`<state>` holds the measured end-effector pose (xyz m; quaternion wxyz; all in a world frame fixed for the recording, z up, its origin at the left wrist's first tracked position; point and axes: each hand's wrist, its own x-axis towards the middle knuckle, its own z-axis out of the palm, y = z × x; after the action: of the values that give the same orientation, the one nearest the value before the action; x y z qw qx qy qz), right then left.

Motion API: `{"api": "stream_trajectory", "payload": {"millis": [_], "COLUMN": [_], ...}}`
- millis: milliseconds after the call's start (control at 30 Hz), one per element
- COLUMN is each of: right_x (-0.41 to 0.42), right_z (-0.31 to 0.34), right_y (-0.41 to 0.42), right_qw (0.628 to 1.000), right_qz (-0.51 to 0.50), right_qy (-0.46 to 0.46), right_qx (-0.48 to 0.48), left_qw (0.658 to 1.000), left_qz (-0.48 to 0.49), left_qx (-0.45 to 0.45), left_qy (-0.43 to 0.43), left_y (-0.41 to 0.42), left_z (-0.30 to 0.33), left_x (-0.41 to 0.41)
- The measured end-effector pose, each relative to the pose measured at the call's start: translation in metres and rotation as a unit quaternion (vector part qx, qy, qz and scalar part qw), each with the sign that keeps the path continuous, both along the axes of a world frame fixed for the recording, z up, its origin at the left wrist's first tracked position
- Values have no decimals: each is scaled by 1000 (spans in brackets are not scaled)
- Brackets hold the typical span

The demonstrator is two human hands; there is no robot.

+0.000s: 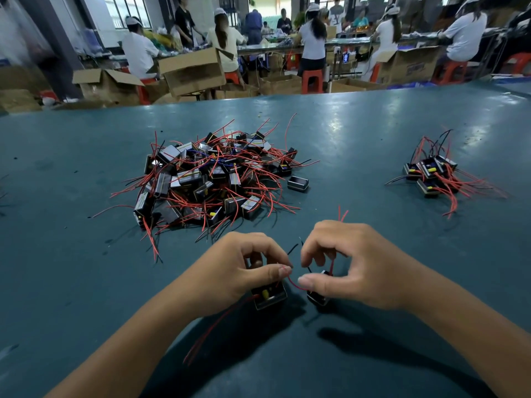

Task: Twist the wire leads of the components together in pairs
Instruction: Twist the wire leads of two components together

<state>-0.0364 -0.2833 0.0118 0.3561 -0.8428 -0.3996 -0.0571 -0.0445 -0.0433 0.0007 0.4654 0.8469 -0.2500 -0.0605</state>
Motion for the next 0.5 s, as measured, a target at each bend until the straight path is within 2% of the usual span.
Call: {"api": "stream_trajectory", "payload": {"millis": [300,500], "right_x": [-10,-2], "right_z": [-10,-6], "right_y": [19,7], "right_qw": [999,998], "right_qz": [-31,-48], "right_qy": [-21,16], "right_qx": [22,30], "left_qw": [999,994], "left_qz": [9,31], "left_qx": [-3,54], "left_qy": [-51,-89], "left_y": [0,12], "left_z": [1,6], "left_x": [-1,4]}}
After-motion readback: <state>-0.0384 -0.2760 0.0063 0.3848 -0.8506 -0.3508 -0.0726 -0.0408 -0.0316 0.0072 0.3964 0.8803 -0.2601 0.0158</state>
